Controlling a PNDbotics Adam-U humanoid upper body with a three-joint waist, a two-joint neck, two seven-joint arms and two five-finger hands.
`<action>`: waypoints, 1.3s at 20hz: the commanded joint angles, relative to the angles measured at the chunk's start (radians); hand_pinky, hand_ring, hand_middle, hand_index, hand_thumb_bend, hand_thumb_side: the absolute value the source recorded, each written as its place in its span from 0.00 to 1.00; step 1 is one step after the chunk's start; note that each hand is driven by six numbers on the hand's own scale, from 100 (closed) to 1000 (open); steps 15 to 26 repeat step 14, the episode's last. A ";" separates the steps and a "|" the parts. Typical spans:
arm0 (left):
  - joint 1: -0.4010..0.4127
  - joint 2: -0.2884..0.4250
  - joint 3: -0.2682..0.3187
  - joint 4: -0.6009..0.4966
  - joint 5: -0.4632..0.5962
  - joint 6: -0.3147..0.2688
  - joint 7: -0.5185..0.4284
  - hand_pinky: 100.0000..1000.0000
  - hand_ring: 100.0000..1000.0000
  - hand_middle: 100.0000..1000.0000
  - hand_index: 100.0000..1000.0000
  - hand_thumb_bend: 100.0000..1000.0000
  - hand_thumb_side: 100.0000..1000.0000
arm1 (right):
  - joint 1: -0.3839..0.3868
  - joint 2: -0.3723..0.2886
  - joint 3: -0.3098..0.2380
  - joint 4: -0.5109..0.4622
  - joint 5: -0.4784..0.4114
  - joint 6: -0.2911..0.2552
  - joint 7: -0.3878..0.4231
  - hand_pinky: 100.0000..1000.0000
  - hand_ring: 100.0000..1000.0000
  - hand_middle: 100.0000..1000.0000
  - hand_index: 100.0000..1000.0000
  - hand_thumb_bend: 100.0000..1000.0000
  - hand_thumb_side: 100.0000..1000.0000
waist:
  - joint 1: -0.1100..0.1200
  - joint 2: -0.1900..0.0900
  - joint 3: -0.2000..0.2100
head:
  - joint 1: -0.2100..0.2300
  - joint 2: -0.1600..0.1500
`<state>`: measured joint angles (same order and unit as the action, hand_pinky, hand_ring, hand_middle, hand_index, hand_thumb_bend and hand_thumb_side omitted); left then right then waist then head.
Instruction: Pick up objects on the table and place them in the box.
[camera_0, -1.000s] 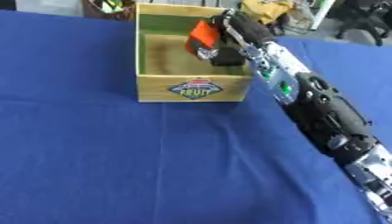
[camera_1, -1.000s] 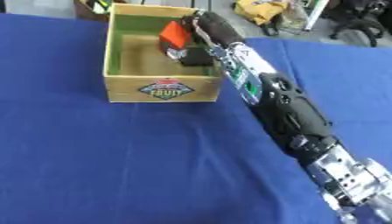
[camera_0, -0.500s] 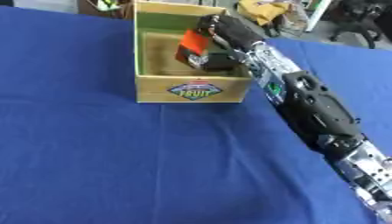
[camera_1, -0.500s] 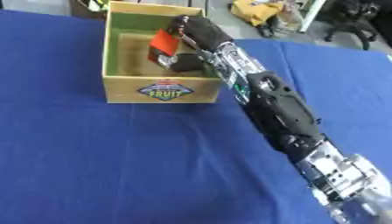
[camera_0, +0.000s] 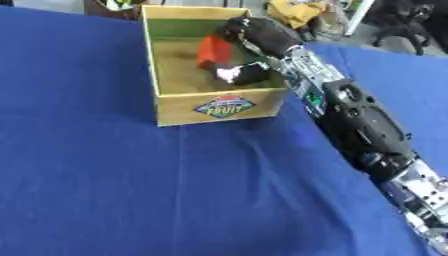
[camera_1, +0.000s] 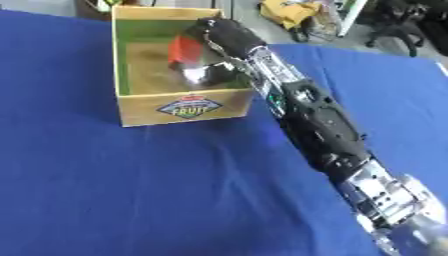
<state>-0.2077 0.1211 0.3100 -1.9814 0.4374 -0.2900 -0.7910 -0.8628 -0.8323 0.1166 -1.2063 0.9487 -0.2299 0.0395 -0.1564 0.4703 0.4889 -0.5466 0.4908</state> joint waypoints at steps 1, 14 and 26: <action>-0.005 0.004 0.003 -0.019 -0.004 -0.001 -0.001 0.00 0.04 0.07 0.36 0.00 1.00 | -0.013 -0.038 -0.017 -0.030 -0.003 0.007 0.009 0.69 0.78 0.75 0.90 0.81 0.81 | 0.010 -0.024 -0.004 | -0.003 -0.001; 0.020 0.003 0.014 -0.019 -0.007 0.006 0.013 0.00 0.04 0.07 0.36 0.00 1.00 | 0.057 -0.003 -0.140 -0.445 -0.539 0.170 -0.148 0.69 0.71 0.59 0.82 0.35 1.00 | 0.046 -0.053 -0.072 | 0.059 0.042; 0.020 0.003 0.014 -0.019 -0.007 0.006 0.013 0.00 0.04 0.07 0.36 0.00 1.00 | 0.057 -0.003 -0.140 -0.445 -0.539 0.170 -0.148 0.69 0.71 0.59 0.82 0.35 1.00 | 0.046 -0.053 -0.072 | 0.059 0.042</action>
